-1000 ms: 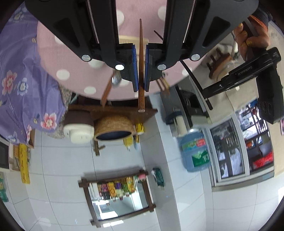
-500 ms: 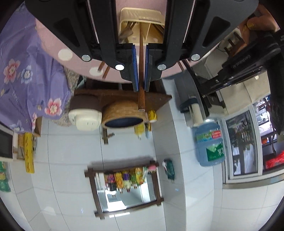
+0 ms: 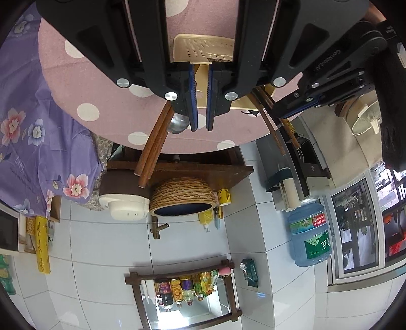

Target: Organize utensils

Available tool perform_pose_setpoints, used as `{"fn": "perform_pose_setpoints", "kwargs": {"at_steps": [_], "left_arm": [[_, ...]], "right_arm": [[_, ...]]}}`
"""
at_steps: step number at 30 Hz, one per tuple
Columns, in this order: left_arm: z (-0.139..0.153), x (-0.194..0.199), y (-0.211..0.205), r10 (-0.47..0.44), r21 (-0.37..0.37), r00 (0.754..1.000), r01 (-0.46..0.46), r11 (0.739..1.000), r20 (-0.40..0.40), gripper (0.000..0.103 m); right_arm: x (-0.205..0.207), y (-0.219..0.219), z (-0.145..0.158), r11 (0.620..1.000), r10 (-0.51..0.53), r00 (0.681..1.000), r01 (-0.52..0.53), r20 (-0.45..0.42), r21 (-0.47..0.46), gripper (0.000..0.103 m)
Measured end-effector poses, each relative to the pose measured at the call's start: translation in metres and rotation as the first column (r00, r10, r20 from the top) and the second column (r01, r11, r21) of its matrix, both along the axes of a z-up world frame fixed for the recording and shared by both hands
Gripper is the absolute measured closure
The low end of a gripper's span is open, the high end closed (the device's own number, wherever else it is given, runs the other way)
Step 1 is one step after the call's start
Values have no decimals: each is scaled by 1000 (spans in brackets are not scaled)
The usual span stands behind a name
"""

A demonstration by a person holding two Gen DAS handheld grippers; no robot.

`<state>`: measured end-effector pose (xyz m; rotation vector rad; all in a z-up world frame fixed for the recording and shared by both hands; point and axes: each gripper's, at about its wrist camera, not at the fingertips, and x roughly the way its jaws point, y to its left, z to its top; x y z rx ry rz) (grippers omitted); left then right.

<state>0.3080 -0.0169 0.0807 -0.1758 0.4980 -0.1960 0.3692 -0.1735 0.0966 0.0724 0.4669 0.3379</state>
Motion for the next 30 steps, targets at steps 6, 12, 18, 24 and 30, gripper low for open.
{"fn": "perform_pose_setpoints", "kwargs": {"at_steps": [6,12,18,24,30], "left_arm": [[-4,-35,3,9,4,997,-10,1000,79,30],[-34,-84,29,26,45,990,-33,998,141,6],[-66,-139,64,88,8,976,-92,996,198,5],[-97,-189,61,134,-14,978,-134,991,158,5],[-117,-242,32,138,76,972,-154,985,192,5]], "right_arm": [[-37,-1,-3,999,-5,995,10,104,-49,63],[-77,-30,-18,992,-59,984,77,169,-98,9],[-104,-78,-66,976,-168,982,178,86,-127,6],[-160,-88,-120,981,-170,985,170,5,-92,6],[-239,-62,-149,993,-91,995,94,36,-73,6]]}}
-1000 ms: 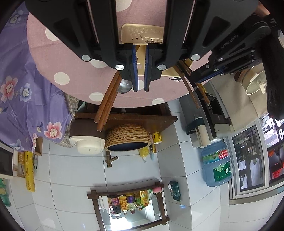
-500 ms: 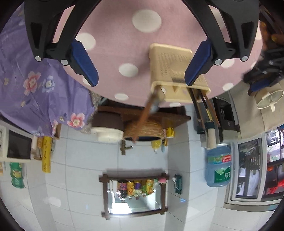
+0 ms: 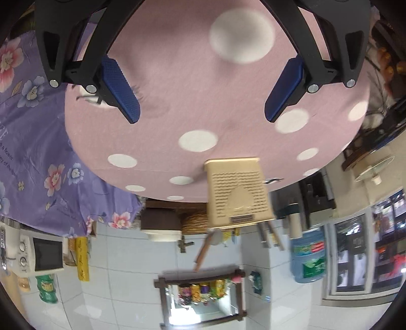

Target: Organize utensils

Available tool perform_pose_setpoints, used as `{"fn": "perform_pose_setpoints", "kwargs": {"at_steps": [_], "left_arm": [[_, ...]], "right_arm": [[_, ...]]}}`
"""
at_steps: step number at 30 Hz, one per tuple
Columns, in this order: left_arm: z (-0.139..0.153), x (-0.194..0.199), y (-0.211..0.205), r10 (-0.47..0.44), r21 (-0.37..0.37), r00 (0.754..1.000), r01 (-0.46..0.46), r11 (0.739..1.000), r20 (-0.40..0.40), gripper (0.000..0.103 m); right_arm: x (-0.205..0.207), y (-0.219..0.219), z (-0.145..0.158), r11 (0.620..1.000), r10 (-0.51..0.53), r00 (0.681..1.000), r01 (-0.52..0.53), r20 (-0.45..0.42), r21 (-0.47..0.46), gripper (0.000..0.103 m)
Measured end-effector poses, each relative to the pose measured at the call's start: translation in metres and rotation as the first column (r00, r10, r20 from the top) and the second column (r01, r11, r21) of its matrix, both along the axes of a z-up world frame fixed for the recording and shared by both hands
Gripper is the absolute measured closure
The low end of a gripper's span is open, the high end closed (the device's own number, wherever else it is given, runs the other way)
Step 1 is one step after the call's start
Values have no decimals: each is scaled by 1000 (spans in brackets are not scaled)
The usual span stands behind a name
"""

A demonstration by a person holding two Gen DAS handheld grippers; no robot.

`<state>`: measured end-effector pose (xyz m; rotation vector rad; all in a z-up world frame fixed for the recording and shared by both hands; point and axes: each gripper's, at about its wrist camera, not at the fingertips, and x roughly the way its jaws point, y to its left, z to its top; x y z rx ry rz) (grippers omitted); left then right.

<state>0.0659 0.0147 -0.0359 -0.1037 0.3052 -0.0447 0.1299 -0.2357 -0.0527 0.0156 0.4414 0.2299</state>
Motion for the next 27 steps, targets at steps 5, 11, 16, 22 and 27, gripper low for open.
{"fn": "perform_pose_setpoints", "kwargs": {"at_steps": [5,11,16,22,27], "left_arm": [[-12,-31,-11,-17,49,1000,17,999,-16,5],[-11,-62,-6,4,31,999,-5,1000,33,5],[-4,-74,-9,-5,36,997,2,999,76,5],[-1,-76,-8,6,14,995,-7,1000,98,5],[0,-78,-7,13,16,994,-15,1000,106,5]], "right_arm": [[-61,9,4,999,38,992,-37,121,-7,6],[-88,4,15,991,52,984,-73,172,115,6],[-95,14,20,996,52,982,-64,184,60,6],[-101,19,22,997,70,977,-78,202,29,6],[-101,20,22,996,72,977,-80,199,29,6]]}}
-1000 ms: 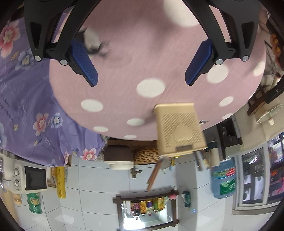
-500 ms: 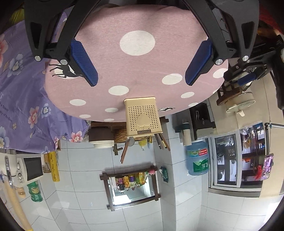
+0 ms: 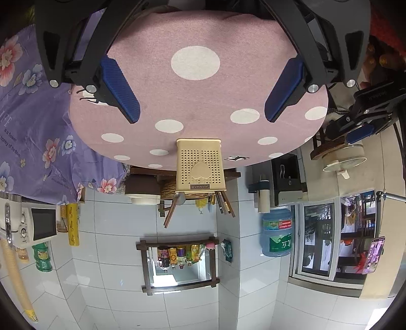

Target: Organize utensils

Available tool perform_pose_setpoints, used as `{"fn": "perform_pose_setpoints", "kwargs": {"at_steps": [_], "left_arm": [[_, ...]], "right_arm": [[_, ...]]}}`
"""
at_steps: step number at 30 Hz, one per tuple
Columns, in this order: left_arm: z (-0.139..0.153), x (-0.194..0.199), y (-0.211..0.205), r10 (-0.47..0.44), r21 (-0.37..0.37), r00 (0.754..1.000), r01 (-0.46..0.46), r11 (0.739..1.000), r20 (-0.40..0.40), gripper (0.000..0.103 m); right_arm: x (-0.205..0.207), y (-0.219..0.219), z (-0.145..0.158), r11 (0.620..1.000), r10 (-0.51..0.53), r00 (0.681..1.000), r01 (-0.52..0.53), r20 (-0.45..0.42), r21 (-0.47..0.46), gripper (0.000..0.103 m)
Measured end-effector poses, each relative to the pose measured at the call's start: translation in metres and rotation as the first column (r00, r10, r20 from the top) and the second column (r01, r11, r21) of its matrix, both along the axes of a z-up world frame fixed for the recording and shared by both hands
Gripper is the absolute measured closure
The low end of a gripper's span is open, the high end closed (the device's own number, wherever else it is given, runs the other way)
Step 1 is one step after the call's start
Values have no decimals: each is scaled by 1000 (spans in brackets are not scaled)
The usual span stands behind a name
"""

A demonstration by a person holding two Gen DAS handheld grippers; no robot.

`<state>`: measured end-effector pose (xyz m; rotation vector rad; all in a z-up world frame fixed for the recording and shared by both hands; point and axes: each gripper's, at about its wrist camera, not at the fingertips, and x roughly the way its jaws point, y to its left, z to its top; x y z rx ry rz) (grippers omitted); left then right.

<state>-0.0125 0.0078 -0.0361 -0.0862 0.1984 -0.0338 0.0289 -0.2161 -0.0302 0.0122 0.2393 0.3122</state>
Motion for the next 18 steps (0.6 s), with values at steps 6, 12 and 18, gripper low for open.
{"fn": "perform_pose_setpoints", "kwargs": {"at_steps": [6,12,18], "left_arm": [[0,-1,-1,-6,-2,1000,6,1000,-9,5],[1,-3,-2,-7,-8,1000,7,1000,2,5],[1,-3,-2,-8,-6,1000,8,1000,2,5]], "right_arm": [[3,1,-2,1000,-1,1000,1,-5,0,6],[1,3,-2,1000,-3,1000,3,-5,-7,6],[0,3,-2,1000,0,1000,0,-7,-6,6]]}}
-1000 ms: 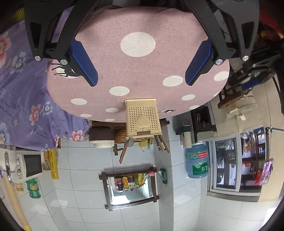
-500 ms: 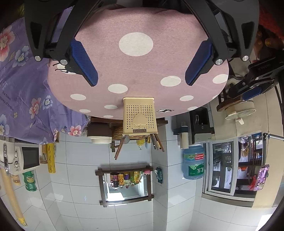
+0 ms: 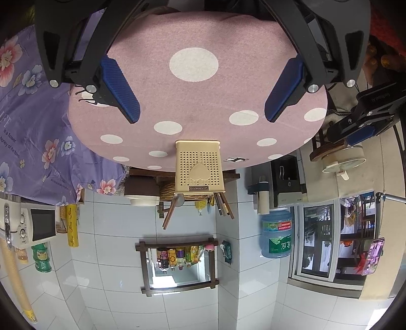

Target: Organize utensils

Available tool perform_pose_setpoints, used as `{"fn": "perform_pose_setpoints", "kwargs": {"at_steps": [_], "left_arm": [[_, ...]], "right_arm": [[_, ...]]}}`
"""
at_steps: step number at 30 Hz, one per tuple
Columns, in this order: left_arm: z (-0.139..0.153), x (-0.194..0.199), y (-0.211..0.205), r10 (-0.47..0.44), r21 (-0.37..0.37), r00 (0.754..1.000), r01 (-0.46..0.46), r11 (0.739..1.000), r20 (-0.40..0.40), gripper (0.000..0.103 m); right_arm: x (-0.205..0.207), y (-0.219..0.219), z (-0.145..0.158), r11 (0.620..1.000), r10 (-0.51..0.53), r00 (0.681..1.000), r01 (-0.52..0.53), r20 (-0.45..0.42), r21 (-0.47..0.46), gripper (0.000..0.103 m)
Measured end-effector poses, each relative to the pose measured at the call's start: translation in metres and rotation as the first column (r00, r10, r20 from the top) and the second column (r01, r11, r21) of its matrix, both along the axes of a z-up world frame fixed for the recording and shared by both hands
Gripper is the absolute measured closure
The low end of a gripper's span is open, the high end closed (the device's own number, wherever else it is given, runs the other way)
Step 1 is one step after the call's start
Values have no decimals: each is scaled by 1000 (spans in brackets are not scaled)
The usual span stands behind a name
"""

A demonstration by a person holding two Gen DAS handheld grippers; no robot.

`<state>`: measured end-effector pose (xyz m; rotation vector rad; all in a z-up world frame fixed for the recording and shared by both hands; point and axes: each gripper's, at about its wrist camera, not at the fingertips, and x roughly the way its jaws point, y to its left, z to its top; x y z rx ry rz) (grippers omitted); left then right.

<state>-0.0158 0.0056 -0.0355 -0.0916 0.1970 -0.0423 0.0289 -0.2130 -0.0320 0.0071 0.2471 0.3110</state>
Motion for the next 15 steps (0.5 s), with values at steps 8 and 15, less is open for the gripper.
{"fn": "perform_pose_setpoints", "kwargs": {"at_steps": [8,15], "left_arm": [[0,0,0,1,-1,1000,-1,1000,-4,5],[0,-1,1,3,-4,1000,-3,1000,-4,5]], "right_arm": [[0,0,0,1000,3,1000,-3,-8,0,6],[0,0,-1,1000,4,1000,-4,-12,0,6]]}}
